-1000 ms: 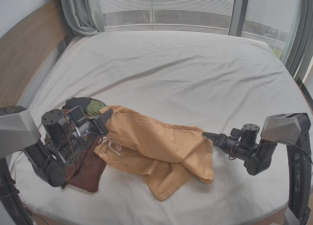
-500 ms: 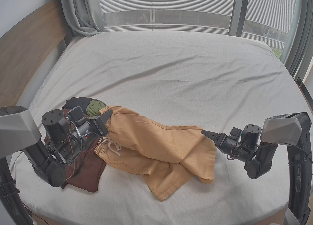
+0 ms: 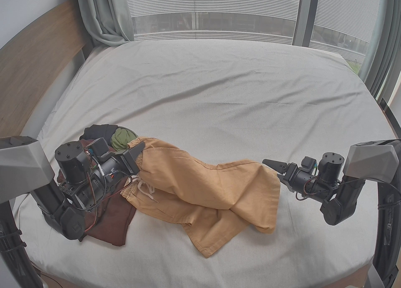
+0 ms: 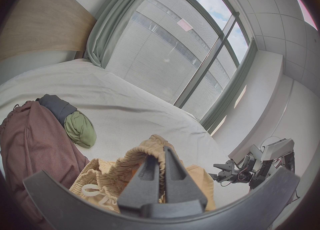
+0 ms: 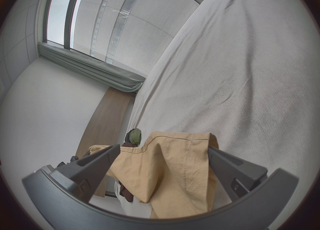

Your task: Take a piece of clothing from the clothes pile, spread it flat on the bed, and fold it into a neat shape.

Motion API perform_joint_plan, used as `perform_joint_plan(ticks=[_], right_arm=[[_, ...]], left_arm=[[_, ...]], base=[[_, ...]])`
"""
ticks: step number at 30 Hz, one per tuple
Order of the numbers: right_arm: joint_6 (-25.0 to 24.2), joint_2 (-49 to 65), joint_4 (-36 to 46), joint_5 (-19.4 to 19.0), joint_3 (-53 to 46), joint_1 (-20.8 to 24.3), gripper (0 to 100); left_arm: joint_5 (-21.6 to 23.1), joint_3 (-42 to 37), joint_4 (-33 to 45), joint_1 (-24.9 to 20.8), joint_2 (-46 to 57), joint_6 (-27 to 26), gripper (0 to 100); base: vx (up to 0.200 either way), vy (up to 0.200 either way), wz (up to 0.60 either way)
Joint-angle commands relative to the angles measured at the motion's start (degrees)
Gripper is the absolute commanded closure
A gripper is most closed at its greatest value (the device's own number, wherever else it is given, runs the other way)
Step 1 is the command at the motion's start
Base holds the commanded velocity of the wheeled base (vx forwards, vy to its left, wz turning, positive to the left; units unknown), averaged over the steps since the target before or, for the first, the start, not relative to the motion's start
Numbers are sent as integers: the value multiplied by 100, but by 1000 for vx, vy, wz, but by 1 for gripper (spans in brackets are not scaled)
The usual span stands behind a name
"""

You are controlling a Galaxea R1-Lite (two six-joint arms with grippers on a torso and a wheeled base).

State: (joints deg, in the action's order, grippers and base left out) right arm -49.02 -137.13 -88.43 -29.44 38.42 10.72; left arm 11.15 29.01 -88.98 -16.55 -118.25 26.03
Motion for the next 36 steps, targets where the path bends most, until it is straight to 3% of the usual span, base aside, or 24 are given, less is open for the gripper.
perform_joint_plan(ticks=[1, 16, 17, 29, 32, 36], right_arm=[[-99, 29, 1, -27, 34, -17, 0], [-310, -191, 1, -53, 148, 106, 0], [-310, -191, -8, -44, 157, 106, 100], [-284, 609, 1, -71, -204, -34, 100], [-257, 855, 1, -211, -494, 71, 100], [-73, 1083, 1, -589, -1039, 528, 100]], left_arm=[[1, -1, -5, 3, -14, 8, 100], [1, -10, -5, -6, 12, 8, 100], [1, -10, -5, -6, 12, -1, 100], [1, 17, -5, 12, -23, 25, 100], [1, 25, -5, 12, -23, 25, 100], [1, 104, -5, 82, -49, 16, 100]], base=[[0, 0, 0], [0, 0, 0], [0, 0, 0], [0, 0, 0], [0, 0, 0], [0, 0, 0]])
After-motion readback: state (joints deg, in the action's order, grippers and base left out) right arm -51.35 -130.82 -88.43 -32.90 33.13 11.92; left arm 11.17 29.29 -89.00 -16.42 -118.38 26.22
